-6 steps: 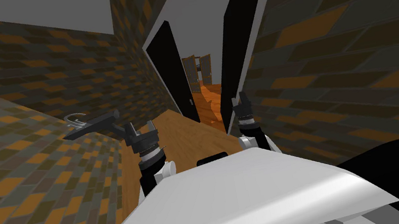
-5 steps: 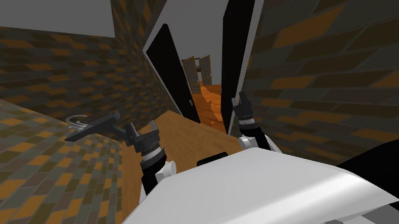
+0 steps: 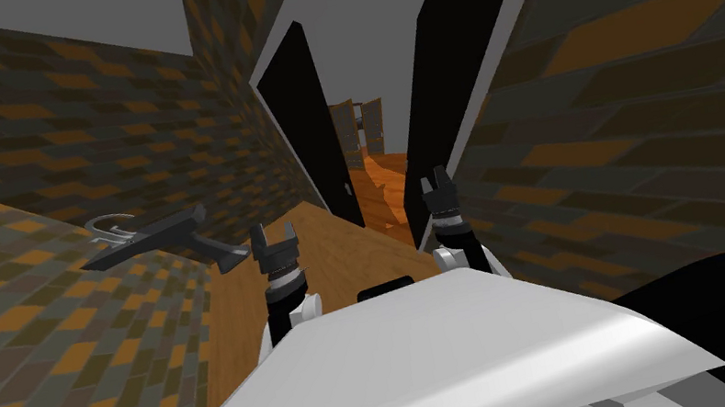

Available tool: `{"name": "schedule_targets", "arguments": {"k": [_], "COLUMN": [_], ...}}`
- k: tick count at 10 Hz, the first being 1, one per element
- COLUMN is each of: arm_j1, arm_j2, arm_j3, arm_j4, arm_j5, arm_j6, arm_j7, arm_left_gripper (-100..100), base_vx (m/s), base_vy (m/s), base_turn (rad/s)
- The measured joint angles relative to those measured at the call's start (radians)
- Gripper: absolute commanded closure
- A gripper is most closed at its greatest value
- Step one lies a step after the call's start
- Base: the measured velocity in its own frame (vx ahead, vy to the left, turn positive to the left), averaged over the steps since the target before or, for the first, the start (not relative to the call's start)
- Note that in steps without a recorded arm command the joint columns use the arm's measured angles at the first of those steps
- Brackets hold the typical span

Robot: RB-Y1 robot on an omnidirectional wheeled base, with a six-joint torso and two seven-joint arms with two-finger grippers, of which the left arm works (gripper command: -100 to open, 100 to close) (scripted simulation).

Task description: Push the door open

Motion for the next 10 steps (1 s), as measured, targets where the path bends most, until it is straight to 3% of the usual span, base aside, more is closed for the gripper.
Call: {"name": "schedule_targets", "arguments": {"k": [10], "arm_j1": [-0.011], "arm_j2": [0.052], "arm_j3": [-0.017], "arm_j4": [0.194], "arm_j5": [-0.137], "arm_j6": [-0.070], "arm_j7": [0.058], "arm_left_gripper": [-100], "base_vx": [0.163], "base_vy": [0.043], "base_turn": [-0.035]}}
